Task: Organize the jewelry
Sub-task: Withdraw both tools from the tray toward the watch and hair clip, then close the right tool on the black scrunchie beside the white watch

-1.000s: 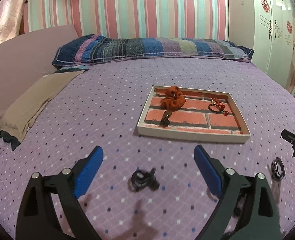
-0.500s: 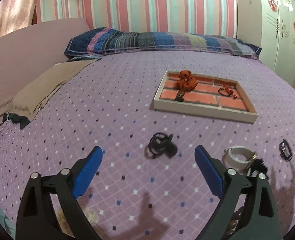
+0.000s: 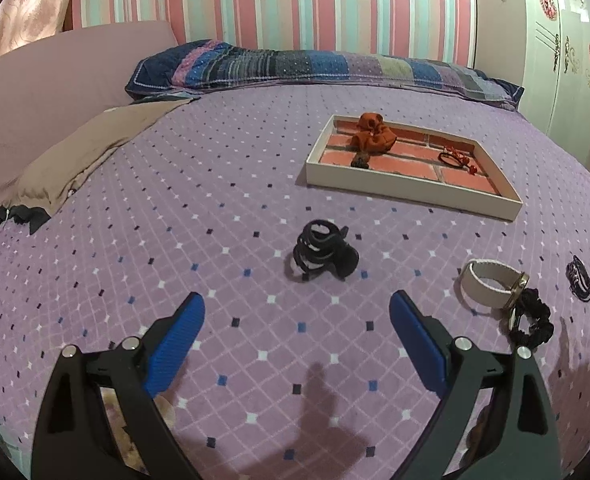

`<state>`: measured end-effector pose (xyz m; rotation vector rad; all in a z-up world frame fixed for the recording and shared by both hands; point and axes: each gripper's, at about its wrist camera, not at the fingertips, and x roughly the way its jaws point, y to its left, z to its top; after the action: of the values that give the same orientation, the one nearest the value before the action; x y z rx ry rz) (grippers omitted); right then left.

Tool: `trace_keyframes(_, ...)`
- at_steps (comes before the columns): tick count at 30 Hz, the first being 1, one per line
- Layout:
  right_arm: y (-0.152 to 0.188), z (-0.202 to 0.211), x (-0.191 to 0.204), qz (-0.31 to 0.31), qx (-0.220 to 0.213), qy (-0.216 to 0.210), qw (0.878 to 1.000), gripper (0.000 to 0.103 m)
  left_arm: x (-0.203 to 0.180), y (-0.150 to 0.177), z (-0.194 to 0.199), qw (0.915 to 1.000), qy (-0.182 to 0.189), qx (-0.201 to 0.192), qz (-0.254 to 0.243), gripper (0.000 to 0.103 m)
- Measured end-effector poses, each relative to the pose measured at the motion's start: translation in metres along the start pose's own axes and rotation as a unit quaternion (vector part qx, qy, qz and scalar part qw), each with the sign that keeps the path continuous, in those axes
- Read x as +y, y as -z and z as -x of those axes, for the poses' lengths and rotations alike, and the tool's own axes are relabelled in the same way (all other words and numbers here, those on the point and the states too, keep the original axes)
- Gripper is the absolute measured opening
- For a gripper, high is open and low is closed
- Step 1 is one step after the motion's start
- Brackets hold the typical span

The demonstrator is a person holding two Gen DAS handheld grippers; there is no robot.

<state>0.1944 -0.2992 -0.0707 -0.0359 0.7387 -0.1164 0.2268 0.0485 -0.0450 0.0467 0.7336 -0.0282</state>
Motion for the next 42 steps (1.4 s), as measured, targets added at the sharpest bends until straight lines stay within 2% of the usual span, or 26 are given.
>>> trace_keyframes(11, 0.010, -0.005, 0.046, 0.003, 0.008, -0.030, 1.000, 0.098, 0.004, -0.005, -0.028, 0.9999, 0.006, 0.014, 0.000, 0.092)
trace_keyframes(22, 0.012, -0.018, 0.087, 0.019, 0.023, -0.034, 0.999, 0.097, -0.001, -0.018, -0.051, 0.9998, 0.012, 0.010, -0.009, 0.092)
trace_keyframes(30, 0.017, -0.033, 0.093, 0.012, 0.048, -0.051, 0.997, 0.081, -0.005, -0.023, -0.082, 0.9993, -0.011, 0.025, -0.025, 0.092)
trace_keyframes(36, 0.017, -0.041, 0.096, 0.014, 0.050, -0.053, 0.997, 0.066, -0.008, -0.028, -0.090, 0.9993, 0.000, 0.024, -0.029, 0.092)
trace_keyframes(39, 0.015, -0.042, 0.097, 0.015, 0.048, -0.055, 0.997, 0.050, -0.011, -0.030, -0.093, 0.9992, 0.004, 0.024, -0.032, 0.092)
trace_keyframes(41, 0.015, -0.042, 0.098, 0.018, 0.046, -0.057, 0.997, 0.034, -0.012, -0.031, -0.094, 0.9991, 0.005, 0.024, -0.033, 0.092)
trace_keyframes(42, 0.014, -0.041, 0.098, 0.019, 0.044, -0.058, 0.997, 0.030, -0.013, -0.031, -0.095, 0.9991, 0.006, 0.025, -0.034, 0.092)
